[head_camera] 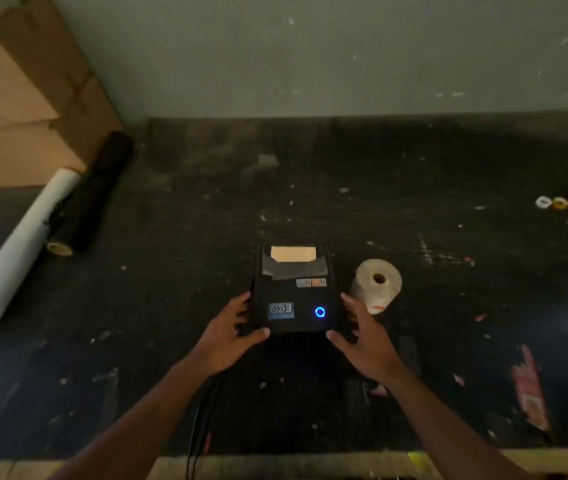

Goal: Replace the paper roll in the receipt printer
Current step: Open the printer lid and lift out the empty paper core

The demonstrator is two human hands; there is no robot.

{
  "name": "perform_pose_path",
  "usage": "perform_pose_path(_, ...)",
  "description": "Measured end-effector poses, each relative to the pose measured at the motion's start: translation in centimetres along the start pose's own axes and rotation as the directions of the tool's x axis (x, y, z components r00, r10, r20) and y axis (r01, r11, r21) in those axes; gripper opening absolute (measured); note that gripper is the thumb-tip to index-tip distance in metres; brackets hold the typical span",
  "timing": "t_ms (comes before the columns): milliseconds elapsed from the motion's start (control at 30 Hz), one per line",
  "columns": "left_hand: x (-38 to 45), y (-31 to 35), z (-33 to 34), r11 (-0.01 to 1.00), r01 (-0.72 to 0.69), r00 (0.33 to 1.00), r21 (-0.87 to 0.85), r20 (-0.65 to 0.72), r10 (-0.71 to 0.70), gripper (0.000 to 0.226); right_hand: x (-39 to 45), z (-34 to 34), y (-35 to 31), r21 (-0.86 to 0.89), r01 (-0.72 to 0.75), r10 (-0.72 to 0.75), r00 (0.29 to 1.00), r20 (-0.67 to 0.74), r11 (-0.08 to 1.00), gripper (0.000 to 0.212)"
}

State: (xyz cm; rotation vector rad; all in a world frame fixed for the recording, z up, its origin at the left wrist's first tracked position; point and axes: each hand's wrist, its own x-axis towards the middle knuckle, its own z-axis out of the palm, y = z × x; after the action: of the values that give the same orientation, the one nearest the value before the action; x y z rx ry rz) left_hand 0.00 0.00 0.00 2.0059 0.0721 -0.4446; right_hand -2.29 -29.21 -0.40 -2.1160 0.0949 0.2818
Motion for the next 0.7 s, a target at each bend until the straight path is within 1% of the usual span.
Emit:
perform_pose_path(67,-0.3,-0.8,1.2,1.0,0.006,1.0,0.005,0.018,-0.006,0.093,-0.1,0.9,0.4,0.043,-0.059,0.059,0.998,-0.001,0.997,0.091)
perform_pose_path(100,-0.8,-1.3,1.9,1.0,0.014,1.0,-0.002,-0.005,-0.014,0.093,-0.3,1.4,0.7,0.053,-0.079,0.08,0.997,-0.014,0.995,0.089)
perform_pose_path(167,-1.1,-2.1,3.0,1.0,0.017,0.994,-0.022,-0.105,-0.019,0.089,-0.2,2.1,1.2,0.066,-0.09,0.095,0.993,-0.076,0.994,0.083)
perform_pose_path(233,-1.0,-1.9,3.4,0.999,0.019,0.986,-0.026,-0.166,-0.024,0.086,0.0,2.4,1.6,0.098,-0.088,0.097,0.991,-0.095,0.991,0.081)
perform_pose_path(333,-1.1,-1.9,3.6,0.997,0.053,0.988,-0.064,-0.139,-0.062,0.085,0.1,2.4,1.9,0.105,-0.096,0.102,0.993,-0.054,0.99,0.081)
perform_pose_path(400,-1.2,-2.1,3.6,0.996,0.059,0.989,-0.062,-0.131,-0.067,0.084,0.1,2.5,2.2,0.095,-0.096,0.101,0.993,-0.054,0.991,0.081)
perform_pose_path(567,-1.1,-2.4,3.3,0.997,0.06,0.986,0.05,-0.157,-0.051,0.08,0.2,2.5,2.4,0.037,-0.082,0.085,0.993,-0.085,0.996,0.079)
perform_pose_path(700,-1.1,-2.3,3.2,0.99,0.014,0.99,0.139,-0.143,0.006,0.08,-0.1,2.3,2.1,0.065,-0.067,0.073,0.993,-0.092,0.996,0.08)
